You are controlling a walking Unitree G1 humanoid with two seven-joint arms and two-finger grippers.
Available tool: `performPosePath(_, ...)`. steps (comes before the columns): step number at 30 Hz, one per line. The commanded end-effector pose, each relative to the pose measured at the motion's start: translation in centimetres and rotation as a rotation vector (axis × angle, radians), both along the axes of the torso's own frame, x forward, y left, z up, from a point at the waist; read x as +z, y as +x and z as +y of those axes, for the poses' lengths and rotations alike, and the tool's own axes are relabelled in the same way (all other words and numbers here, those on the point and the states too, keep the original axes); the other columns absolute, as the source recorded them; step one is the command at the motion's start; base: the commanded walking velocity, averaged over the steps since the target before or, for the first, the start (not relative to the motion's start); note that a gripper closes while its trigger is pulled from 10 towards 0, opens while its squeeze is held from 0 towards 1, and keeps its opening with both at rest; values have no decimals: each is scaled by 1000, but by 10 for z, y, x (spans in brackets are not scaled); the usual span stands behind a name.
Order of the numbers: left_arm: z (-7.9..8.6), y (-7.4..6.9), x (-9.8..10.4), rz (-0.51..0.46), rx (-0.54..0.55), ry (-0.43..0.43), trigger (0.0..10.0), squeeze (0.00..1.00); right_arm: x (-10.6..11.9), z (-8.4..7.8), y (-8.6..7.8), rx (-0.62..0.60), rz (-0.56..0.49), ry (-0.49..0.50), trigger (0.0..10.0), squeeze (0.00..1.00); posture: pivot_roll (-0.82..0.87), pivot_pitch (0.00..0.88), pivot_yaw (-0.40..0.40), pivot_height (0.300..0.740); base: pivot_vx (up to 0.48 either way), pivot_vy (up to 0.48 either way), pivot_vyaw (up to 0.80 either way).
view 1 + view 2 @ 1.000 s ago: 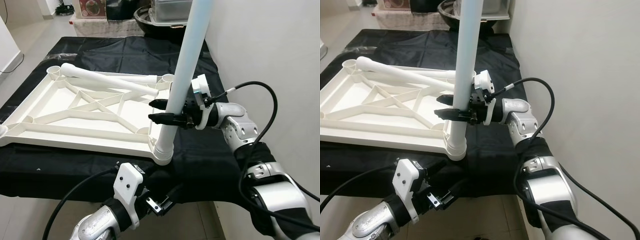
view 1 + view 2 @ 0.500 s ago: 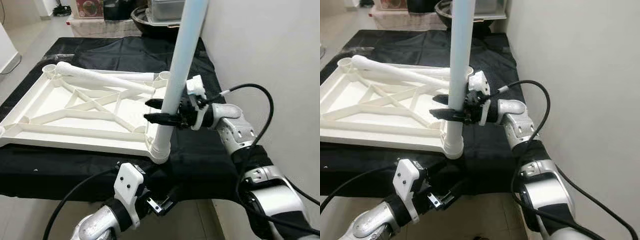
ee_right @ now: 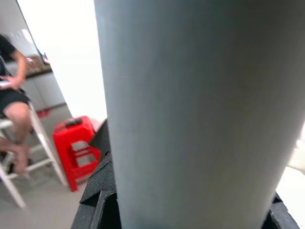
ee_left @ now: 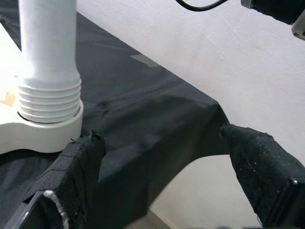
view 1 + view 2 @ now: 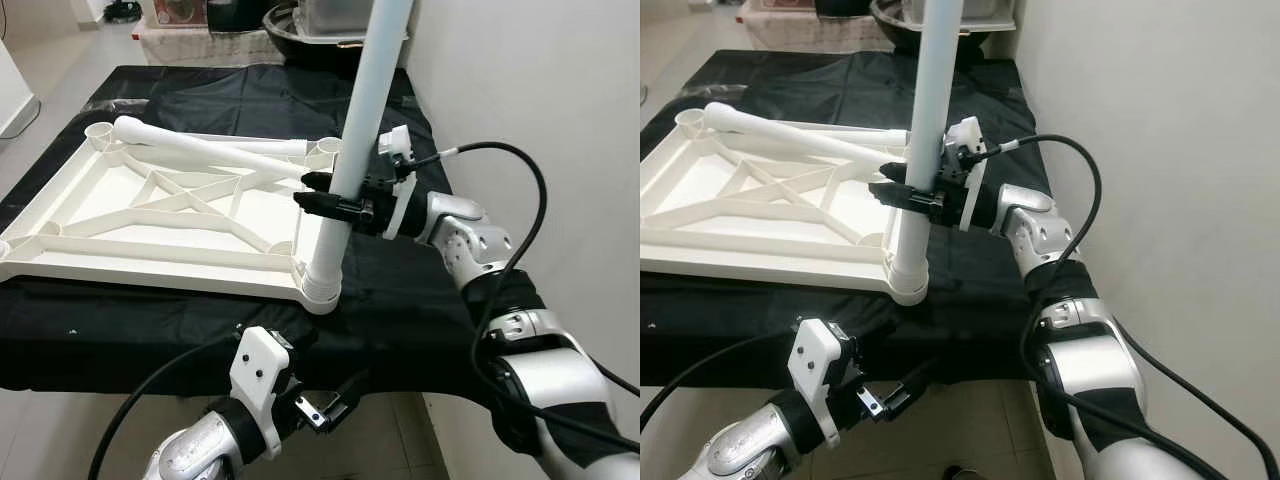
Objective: Building children table
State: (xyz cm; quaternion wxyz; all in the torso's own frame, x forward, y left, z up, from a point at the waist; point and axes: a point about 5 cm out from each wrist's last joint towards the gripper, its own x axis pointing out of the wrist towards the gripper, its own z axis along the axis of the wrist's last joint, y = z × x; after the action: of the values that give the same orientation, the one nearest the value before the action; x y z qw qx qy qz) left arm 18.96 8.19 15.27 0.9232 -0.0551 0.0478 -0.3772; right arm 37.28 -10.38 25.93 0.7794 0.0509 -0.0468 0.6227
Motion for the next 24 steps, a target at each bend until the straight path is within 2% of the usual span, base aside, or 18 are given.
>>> performPosePath(1,1,0,-4,11,5,12,10000,0,-19,4,-3,39,85,-1,10000,0,103,192,-63,740,0,0,0)
performPosePath(3,1,0,-4,11,6,12,10000,0,-16,3,-4,75,132,61,10000,0,103,193,-64,740,0,0,0)
performPosePath(9,1,-1,-4,11,7,13,10000,0,-21,3,-2,40,119,58,10000,0,108,198,-64,740,0,0,0)
performPosePath(10,1,-1,-4,11,10,15,10000,0,-23,4,-4,58,49,-11,10000,0,108,199,-64,740,0,0,0)
performPosePath(13,1,-1,-5,11,10,16,10000,0,-24,4,-8,83,-2,-59,10000,0,105,200,-65,740,0,0,0)
performPosePath(15,1,-1,-5,11,10,16,10000,0,-24,4,-8,83,-2,-59,10000,0,105,200,-65,740,0,0,0)
performPosePath(17,1,-1,-5,14,9,16,10000,0,-17,3,-12,121,-62,-76,10000,0,104,200,-64,740,0,0,0)
performPosePath(24,2,-1,-6,16,11,19,10000,0,-6,3,-15,147,-125,-91,10000,0,105,202,-64,740,0,0,0)
